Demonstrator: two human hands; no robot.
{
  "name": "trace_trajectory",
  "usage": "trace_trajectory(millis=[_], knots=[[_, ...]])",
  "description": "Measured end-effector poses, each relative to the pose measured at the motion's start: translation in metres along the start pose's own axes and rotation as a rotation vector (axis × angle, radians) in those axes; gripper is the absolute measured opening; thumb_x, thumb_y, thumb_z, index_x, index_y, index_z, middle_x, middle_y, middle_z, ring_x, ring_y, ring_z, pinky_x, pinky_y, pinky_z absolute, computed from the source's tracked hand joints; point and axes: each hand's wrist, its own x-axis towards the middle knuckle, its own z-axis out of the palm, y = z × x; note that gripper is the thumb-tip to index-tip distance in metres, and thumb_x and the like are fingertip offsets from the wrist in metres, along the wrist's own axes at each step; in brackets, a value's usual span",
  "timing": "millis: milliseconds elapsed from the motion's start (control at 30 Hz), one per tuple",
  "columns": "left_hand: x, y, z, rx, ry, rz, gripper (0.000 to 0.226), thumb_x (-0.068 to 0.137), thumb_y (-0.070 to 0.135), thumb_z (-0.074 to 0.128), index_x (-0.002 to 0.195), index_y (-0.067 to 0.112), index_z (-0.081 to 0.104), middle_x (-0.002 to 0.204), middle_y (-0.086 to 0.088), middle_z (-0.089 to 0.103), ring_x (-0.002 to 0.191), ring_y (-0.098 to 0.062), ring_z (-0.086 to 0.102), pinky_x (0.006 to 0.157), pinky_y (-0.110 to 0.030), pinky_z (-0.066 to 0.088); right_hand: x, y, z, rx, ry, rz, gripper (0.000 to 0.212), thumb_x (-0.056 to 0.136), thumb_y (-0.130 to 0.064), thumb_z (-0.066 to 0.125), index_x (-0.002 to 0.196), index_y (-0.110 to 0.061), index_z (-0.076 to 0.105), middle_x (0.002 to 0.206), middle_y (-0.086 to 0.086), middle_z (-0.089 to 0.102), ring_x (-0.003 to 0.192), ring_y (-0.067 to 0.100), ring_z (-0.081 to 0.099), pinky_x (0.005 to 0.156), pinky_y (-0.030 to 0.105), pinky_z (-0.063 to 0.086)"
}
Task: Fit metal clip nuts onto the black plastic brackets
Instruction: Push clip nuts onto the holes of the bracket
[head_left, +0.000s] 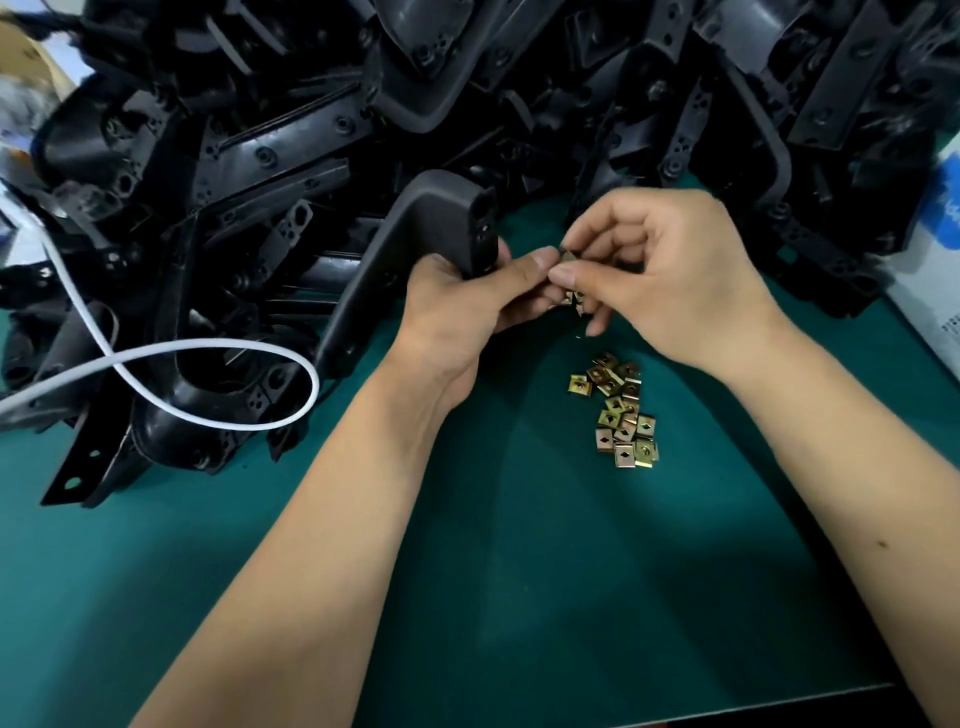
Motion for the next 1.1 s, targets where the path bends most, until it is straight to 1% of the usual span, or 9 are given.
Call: trace_trajectory(millis=[133,233,333,433,500,567,700,767,1100], knots=[[-0.001,0.003,-0.001,0.004,0.034,-0.001,0.041,0.093,0.005,0.073,0.056,0.02,0.075,0.072,-0.006,0.072,0.065,-0.012,0.069,0.062,-0.02,0.056,0.001,0.0,-0.002,0.19,-0.014,0.083,0.012,0.087,-0.008,0.082,0.092,-0.002,0.073,0.072,0.014,0.073,0.058,0.024,0.07,0.051,0.03,0.057],[0.001,0.005,-0.007,0.068,0.098,-0.033,0.042,0.093,0.009,0.076,0.052,0.02,0.071,0.07,-0.003,0.072,0.058,-0.011,0.066,0.053,-0.018,0.052,0.003,0.001,-0.009,0.27,0.033,0.158,0.005,0.088,-0.008,0.08,0.091,-0.007,0.077,0.073,0.009,0.074,0.058,0.017,0.065,0.051,0.023,0.053],[0.001,0.004,-0.007,0.191,0.09,-0.077,0.031,0.09,0.02,0.08,0.068,0.017,0.059,0.068,-0.002,0.066,0.048,-0.012,0.057,0.043,-0.019,0.042,0.005,0.002,-0.012,0.346,0.141,0.176,0.005,0.092,-0.005,0.075,0.094,-0.009,0.077,0.074,0.005,0.073,0.062,0.013,0.064,0.054,0.021,0.051],[-0.001,0.003,-0.003,0.198,-0.048,-0.104,0.041,0.095,0.025,0.076,0.067,0.02,0.045,0.061,-0.001,0.039,0.041,-0.011,0.035,0.036,-0.02,0.025,0.004,0.0,-0.009,0.417,0.128,0.161,0.008,0.092,-0.002,0.074,0.097,-0.007,0.076,0.079,0.007,0.074,0.067,0.014,0.065,0.055,0.022,0.051],[-0.003,0.005,-0.002,0.144,-0.204,-0.183,0.039,0.098,0.023,0.071,0.068,0.021,0.046,0.061,0.0,0.033,0.04,-0.008,0.028,0.034,-0.017,0.02,0.003,-0.003,-0.008,0.458,0.085,0.15,0.007,0.09,-0.003,0.075,0.095,-0.007,0.076,0.08,0.008,0.074,0.068,0.014,0.063,0.054,0.021,0.048],[-0.004,0.007,-0.002,0.091,-0.269,-0.271,0.032,0.099,0.02,0.067,0.073,0.02,0.05,0.06,0.002,0.033,0.038,-0.005,0.026,0.031,-0.014,0.019,0.003,-0.005,-0.009,0.493,0.052,0.134,0.006,0.09,-0.004,0.075,0.096,-0.007,0.076,0.081,0.008,0.074,0.069,0.013,0.062,0.053,0.021,0.045],[-0.005,0.013,0.001,0.096,-0.232,-0.344,0.007,0.1,0.016,0.063,0.098,0.011,0.058,0.058,0.003,0.032,0.036,-0.004,0.024,0.029,-0.014,0.018,0.0,-0.009,-0.002,0.461,0.008,0.119,0.007,0.093,-0.003,0.072,0.098,-0.005,0.077,0.082,0.008,0.074,0.068,0.013,0.061,0.051,0.02,0.045],[-0.006,0.013,0.005,0.152,-0.203,-0.341,0.01,0.099,0.014,0.062,0.108,0.012,0.06,0.058,0.002,0.031,0.035,-0.005,0.024,0.03,-0.014,0.017,0.0,-0.009,0.004,0.424,0.0,0.122,0.006,0.092,-0.003,0.073,0.096,-0.006,0.077,0.08,0.008,0.074,0.066,0.015,0.061,0.05,0.021,0.045],[-0.01,0.009,0.017,0.243,-0.087,-0.354,0.015,0.098,0.004,0.061,0.105,0.01,0.049,0.056,0.002,0.033,0.034,-0.006,0.027,0.033,-0.014,0.018,-0.001,-0.011,0.003,0.42,-0.006,0.12,0.008,0.091,-0.004,0.075,0.089,-0.011,0.077,0.075,0.006,0.074,0.063,0.012,0.06,0.048,0.02,0.045]])
